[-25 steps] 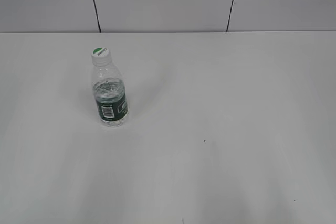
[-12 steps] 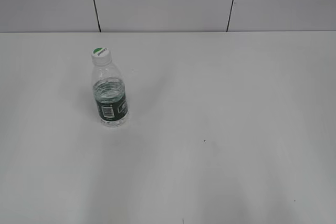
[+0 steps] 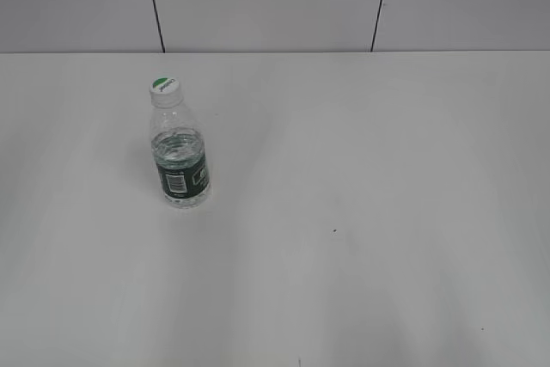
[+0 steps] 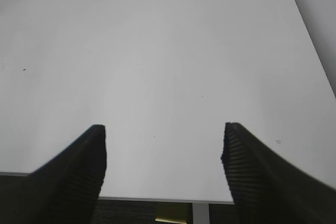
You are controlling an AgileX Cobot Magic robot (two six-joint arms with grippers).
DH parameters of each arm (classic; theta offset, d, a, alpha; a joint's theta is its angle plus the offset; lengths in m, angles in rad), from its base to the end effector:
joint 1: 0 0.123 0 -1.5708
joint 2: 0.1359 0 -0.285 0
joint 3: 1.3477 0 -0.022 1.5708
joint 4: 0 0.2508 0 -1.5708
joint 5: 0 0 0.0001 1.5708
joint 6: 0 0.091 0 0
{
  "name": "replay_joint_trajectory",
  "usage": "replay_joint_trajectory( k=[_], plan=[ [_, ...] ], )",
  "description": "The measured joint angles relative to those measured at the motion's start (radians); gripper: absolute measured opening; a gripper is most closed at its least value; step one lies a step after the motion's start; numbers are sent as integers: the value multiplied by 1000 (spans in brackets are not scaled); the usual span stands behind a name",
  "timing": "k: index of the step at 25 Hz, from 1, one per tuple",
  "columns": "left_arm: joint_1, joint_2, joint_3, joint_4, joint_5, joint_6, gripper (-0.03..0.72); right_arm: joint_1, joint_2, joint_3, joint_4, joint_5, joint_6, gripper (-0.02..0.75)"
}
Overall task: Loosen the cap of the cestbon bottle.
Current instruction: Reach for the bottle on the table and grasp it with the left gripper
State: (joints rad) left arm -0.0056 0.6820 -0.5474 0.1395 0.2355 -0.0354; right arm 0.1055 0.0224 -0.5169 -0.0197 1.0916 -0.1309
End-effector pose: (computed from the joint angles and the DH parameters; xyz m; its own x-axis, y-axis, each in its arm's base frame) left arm 0.1441 0.0022 0.3158 -0.2782 0.1016 -0.9551 0.0023 0.9945 0.1051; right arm -0.0044 -0.0021 0.2796 -0.4680 -0.1898 -0.8631 -0.1569 0.9790 -0.1302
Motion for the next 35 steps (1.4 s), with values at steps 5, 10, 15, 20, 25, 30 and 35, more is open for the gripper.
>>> replay_joint_trajectory(
  k=[5,10,15,20,25,30,35],
  plan=[
    [-1,215,0,9,-242,0,433,0,0,0,0,0,0,529],
    [-3,346,0,4,-408,0,433,0,0,0,0,0,0,529],
    [0,487,8,23,-495,0,433,0,0,0,0,0,0,529],
    [2,649,9,148,-613,-61,429,0,0,0,0,0,0,529],
    [3,755,10,296,-765,-190,426,0,0,0,0,0,0,529],
    [67,835,10,668,-885,-438,425,0,0,0,0,0,0,529],
    [164,884,10,921,-1045,-577,425,0,0,0,0,0,0,529]
  ],
)
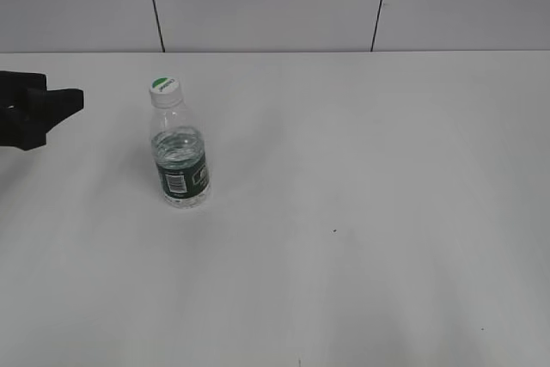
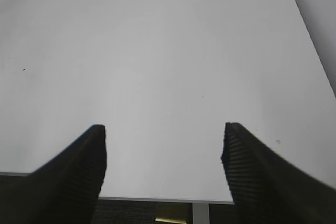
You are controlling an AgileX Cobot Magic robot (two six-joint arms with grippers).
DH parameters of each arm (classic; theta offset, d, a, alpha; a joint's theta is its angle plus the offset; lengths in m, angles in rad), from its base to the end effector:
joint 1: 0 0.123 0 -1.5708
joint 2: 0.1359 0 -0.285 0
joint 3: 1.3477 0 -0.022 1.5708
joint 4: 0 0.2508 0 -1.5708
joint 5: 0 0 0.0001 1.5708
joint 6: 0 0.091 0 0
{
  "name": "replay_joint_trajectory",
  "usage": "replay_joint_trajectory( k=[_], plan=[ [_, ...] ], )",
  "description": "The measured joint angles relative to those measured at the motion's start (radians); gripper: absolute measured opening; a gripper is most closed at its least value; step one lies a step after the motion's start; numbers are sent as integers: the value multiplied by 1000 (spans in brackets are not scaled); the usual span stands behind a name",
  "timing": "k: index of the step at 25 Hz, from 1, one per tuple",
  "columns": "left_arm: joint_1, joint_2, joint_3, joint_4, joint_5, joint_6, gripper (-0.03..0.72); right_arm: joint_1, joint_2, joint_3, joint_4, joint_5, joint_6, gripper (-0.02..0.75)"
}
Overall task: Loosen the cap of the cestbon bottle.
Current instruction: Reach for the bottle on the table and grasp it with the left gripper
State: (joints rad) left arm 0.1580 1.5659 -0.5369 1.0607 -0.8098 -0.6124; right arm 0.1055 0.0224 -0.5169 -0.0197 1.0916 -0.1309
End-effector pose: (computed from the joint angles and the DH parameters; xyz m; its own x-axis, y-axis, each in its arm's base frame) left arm 0.2713 -0.0150 0.1838 -0.3097 0.1651 -0.9364 0.5402 0.8410 -0.0304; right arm -0.0044 -0.0021 0.2796 -0.4680 -0.1898 -0.8631 -0.1569 0.9790 -0.1302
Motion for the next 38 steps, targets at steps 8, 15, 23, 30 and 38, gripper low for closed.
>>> replay_joint_trajectory(
  k=[8,15,23,30,38],
  plan=[
    [91,135,-17,276,-286,-11,425,0,0,0,0,0,0,529],
    [92,333,-175,490,-366,-18,424,0,0,0,0,0,0,529],
    [92,416,-278,596,-393,-66,424,0,0,0,0,0,0,529],
    [87,471,-334,604,-393,-99,424,0,0,0,0,0,0,529],
    [29,520,-386,606,-393,-199,566,0,0,0,0,0,0,529]
  ],
)
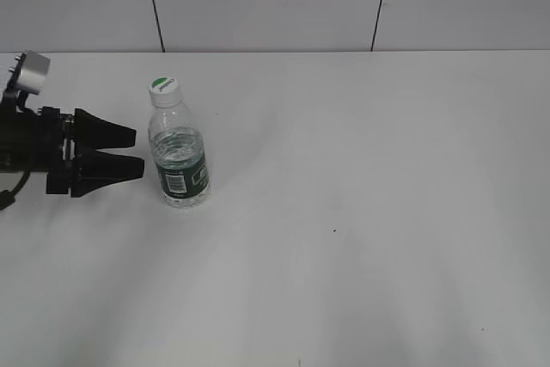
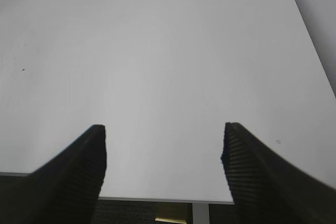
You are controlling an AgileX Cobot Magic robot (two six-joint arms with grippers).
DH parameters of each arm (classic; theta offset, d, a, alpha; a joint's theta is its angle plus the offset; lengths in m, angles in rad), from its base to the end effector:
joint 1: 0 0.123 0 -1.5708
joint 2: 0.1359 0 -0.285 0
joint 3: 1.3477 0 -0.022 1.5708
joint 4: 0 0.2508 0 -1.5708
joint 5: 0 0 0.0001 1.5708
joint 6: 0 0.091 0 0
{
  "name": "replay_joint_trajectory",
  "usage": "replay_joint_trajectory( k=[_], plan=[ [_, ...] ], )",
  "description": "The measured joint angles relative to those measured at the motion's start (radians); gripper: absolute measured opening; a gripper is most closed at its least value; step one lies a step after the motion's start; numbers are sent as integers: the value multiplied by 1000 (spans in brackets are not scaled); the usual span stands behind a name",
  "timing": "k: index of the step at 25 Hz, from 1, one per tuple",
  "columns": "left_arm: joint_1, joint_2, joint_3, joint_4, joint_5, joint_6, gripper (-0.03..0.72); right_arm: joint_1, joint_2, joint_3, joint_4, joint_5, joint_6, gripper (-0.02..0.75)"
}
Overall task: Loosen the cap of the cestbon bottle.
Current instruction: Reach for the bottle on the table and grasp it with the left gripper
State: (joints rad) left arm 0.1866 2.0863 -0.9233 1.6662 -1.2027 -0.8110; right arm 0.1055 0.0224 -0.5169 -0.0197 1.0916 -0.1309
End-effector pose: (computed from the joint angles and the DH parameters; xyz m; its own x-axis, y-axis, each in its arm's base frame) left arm 0.3299 -0.0237 0.1067 -0.3622 0.2530 -0.8971 0.8941 0.3663 -0.2577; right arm -0.0044 -0.0021 0.2796 -0.4680 -0.1898 -0.8631 -0.1569 0.9790 -0.1302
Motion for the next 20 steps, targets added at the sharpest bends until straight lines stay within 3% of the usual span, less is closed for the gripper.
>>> replay_joint_trajectory(
  k=[20],
  plan=[
    [-182,195,-199,6,-4,-15,584,0,0,0,0,1,0,529]
  ],
)
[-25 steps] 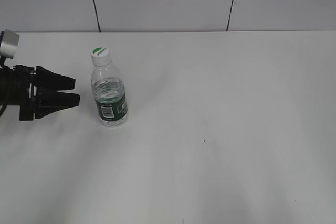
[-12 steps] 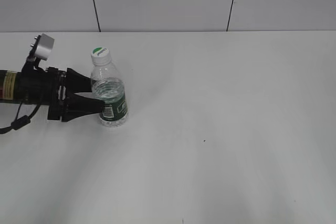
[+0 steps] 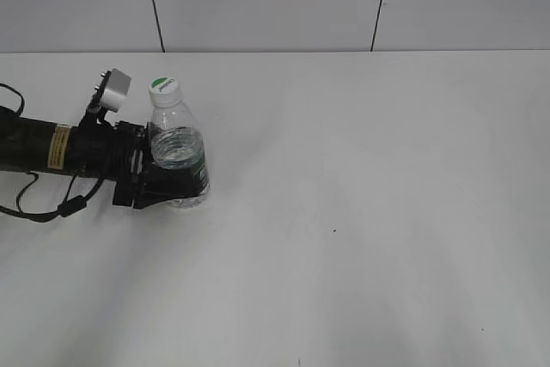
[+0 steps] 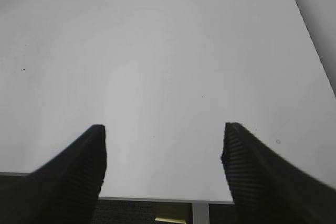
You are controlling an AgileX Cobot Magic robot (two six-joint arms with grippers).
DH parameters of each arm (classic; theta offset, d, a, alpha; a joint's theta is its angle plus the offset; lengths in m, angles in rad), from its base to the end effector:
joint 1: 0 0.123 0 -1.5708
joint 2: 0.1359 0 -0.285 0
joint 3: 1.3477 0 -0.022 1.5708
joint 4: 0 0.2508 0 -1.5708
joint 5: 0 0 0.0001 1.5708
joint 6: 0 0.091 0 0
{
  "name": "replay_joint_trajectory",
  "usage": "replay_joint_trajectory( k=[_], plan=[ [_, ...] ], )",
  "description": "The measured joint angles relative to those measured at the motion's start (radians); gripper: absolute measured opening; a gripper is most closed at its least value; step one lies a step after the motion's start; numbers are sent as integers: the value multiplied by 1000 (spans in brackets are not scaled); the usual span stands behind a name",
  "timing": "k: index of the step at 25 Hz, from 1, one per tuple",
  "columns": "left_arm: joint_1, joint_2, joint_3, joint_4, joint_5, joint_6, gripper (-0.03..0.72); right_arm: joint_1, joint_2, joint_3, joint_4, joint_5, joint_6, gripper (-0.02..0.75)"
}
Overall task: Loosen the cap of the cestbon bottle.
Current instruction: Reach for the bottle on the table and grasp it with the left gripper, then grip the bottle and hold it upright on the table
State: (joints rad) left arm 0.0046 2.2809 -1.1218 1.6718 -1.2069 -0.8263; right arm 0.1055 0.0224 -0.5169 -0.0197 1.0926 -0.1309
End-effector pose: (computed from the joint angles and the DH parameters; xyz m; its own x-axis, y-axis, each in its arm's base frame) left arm 0.3611 -0.0829 0.0696 -0.3196 0.3126 -0.8945 0.9431 0.1964 -0.2683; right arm -0.0045 -0.0021 0.2795 -0.4689 -0.1899 -0.8626 -0.1571 0.9790 -0.1302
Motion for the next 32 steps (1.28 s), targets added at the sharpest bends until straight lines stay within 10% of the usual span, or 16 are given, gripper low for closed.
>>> replay_joint_trajectory(
  k=[15,32],
  plan=[
    [-22,31,-26,-11,-6,1,408,0,0,0,0,0,0,529],
    [-105,26,-55,-55,32,0,408,0,0,0,0,-1,0,529]
  ],
)
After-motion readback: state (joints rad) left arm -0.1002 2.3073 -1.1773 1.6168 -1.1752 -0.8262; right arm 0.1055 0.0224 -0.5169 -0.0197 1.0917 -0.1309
